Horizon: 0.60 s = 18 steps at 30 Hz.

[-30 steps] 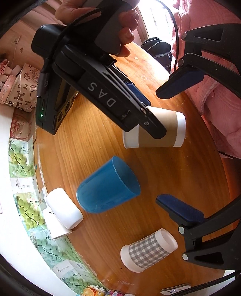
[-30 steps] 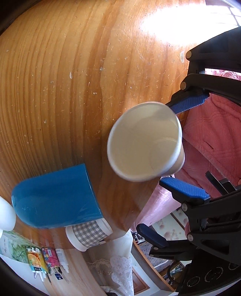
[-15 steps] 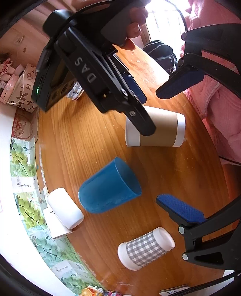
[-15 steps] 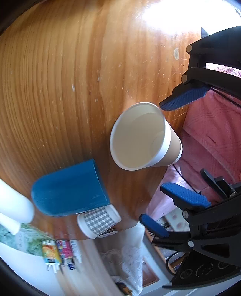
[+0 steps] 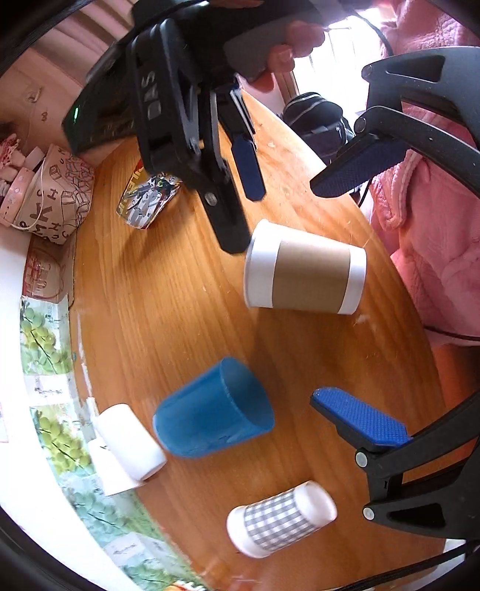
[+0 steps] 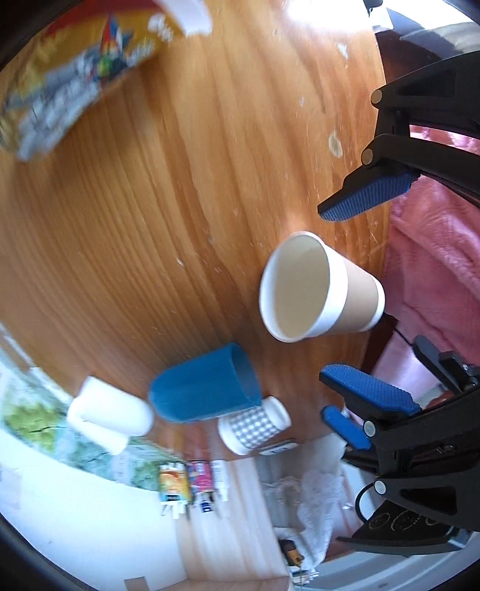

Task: Flip cup upright
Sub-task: 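Lower the upright cup onto the desk and open the right tool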

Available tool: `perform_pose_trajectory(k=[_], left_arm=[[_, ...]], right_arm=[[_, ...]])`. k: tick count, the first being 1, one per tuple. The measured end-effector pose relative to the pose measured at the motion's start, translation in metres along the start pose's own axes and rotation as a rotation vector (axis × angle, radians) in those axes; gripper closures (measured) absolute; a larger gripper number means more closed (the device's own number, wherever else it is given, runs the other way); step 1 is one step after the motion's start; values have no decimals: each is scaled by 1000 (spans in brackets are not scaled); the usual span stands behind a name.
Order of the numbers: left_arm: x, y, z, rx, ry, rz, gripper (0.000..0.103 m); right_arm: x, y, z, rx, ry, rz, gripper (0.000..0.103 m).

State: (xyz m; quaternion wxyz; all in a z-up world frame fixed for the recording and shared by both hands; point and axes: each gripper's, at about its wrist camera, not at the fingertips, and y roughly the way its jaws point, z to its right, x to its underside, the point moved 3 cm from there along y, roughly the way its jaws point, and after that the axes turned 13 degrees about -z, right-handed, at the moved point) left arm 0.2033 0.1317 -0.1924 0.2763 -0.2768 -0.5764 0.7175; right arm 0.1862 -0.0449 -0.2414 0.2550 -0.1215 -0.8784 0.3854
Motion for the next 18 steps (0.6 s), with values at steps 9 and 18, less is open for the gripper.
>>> perform_pose_trajectory(k=[9, 18], left_arm=[[4, 4, 10, -44, -23, 16, 0], [7, 5, 24, -143, -15, 69, 0]], right_arm=[[30, -43, 1, 56, -108, 336, 22], [64, -66, 6, -30, -237, 589, 22]])
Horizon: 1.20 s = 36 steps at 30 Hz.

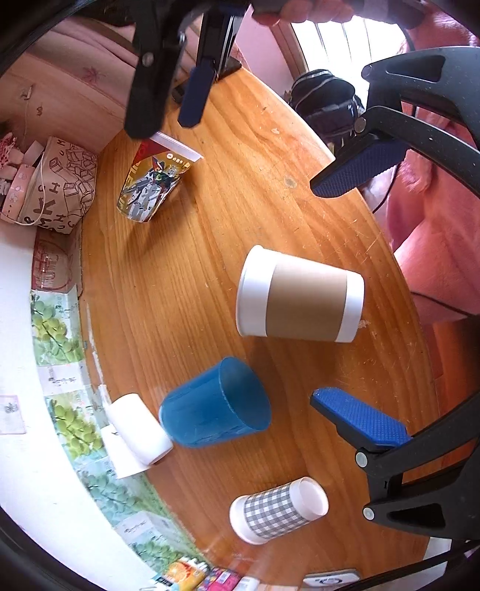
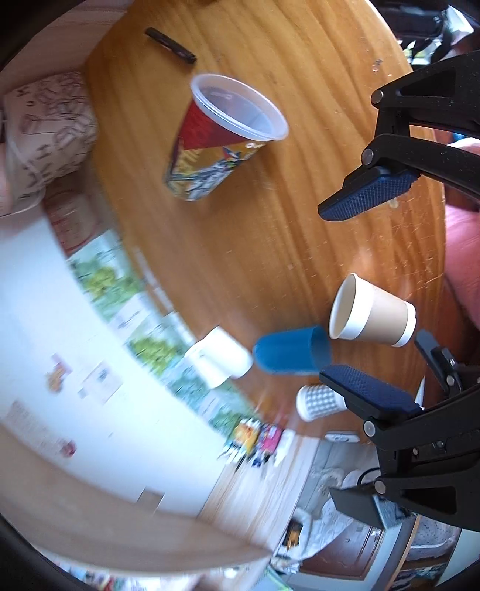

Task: Flip cup upright
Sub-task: 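Lower the upright cup onto the desk and open the right tool, then grasp the upright brown-sleeved cup's rim with the left tool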

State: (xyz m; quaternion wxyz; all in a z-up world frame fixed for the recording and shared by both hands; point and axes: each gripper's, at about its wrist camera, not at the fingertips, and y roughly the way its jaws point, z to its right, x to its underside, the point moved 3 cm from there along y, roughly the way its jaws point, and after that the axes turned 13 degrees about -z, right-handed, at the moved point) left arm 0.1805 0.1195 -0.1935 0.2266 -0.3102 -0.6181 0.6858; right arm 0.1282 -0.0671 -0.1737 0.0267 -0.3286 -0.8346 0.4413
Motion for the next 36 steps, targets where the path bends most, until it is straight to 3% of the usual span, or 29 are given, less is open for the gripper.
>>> perform_pose_trajectory(k=[8, 19, 27, 36], left_arm=[[-10, 12, 6, -58, -21, -13, 0], [-37, 35, 8, -121, -3, -96, 0], [-47, 51, 10, -129, 32, -169, 0], [-59, 68, 7, -129, 2, -234, 0]], right_arm=[[27, -22, 8, 4, -93, 139, 21], [54, -20, 16, 37, -228, 204, 21], [74, -6, 11, 67, -301, 201, 21], [93, 9, 5, 94, -357, 174, 21]])
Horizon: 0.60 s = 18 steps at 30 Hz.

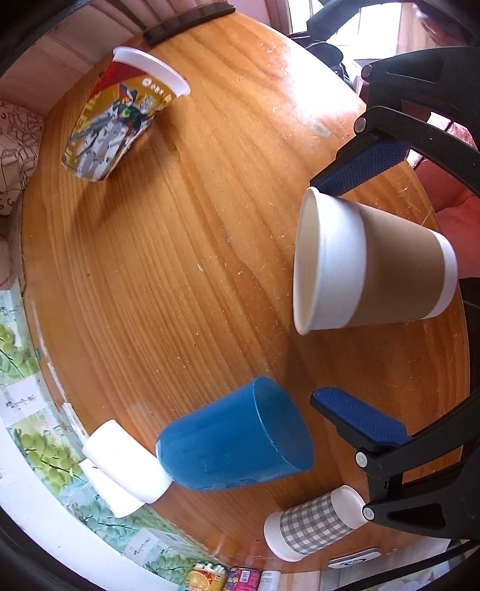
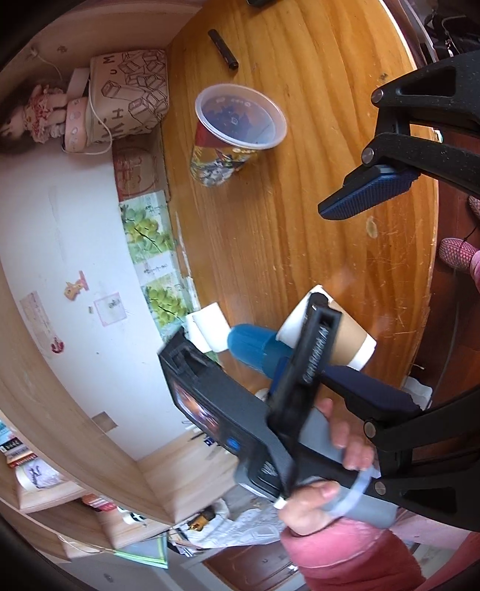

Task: Flip cup upright
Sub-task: 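Grasp the upright brown-sleeved cup's rim with the left tool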

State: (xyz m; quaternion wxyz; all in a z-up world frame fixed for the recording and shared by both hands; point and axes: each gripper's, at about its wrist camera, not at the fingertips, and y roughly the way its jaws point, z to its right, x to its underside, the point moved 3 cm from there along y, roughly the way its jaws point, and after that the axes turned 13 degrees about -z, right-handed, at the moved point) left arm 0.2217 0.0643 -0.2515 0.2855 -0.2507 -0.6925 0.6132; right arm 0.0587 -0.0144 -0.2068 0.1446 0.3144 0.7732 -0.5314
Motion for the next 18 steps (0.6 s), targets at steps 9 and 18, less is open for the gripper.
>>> perform_pose_trajectory(k=[9, 18], left_arm=[[-9, 3, 2, 75, -25, -50, 26], [-6, -19, 5, 121, -21, 10, 28]], right_arm=[[0, -4, 7, 11, 13, 3, 21], [1, -12, 12, 37, 22, 27, 21]])
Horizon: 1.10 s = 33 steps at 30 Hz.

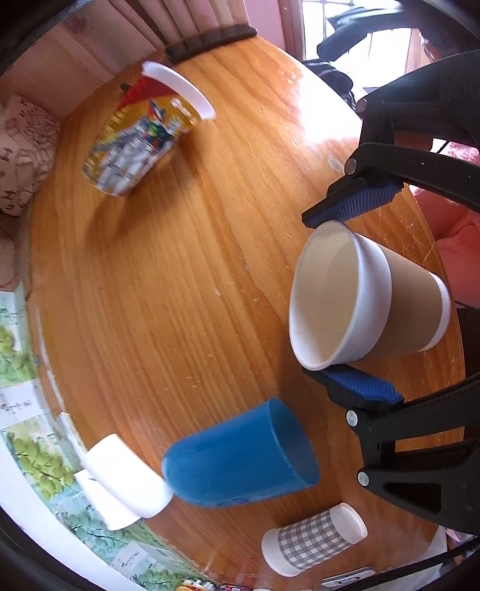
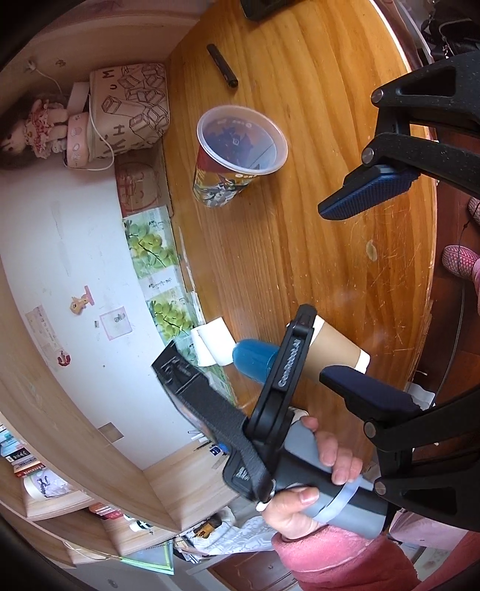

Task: Flip cup upright

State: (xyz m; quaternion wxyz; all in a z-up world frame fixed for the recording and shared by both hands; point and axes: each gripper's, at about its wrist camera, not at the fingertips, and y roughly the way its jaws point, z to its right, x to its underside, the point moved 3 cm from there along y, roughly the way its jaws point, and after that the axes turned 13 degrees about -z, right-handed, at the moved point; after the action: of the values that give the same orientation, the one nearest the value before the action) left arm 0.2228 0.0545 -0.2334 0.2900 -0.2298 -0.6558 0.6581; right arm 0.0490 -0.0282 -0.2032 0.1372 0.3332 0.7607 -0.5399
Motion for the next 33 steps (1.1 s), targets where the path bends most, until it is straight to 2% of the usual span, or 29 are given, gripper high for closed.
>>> perform_pose_trajectory(k=[7, 10, 12, 15, 24, 27, 33], left_arm=[[7, -33, -7, 119, -26, 110, 28], [12, -42, -7, 129, -12, 127, 28], [15, -43, -7, 129, -13, 142, 28], [13, -43, -13, 177, -21, 176, 28], [13, -34, -28, 326, -141, 361, 28], [12, -34, -30, 343, -139, 426, 28], [10, -25, -32, 351, -117, 498, 28]], right_arm=[[5, -3, -4, 10, -18, 10, 21], [7, -3, -6, 10, -18, 15, 21], [8, -3, -6, 8, -15, 16, 21], [9, -2, -4, 2, -4, 17, 21], [20, 9, 3, 21, 40, 37, 21], [24, 14, 3, 36, 47, 38, 21], [29, 28, 4, 36, 56, 42, 21]])
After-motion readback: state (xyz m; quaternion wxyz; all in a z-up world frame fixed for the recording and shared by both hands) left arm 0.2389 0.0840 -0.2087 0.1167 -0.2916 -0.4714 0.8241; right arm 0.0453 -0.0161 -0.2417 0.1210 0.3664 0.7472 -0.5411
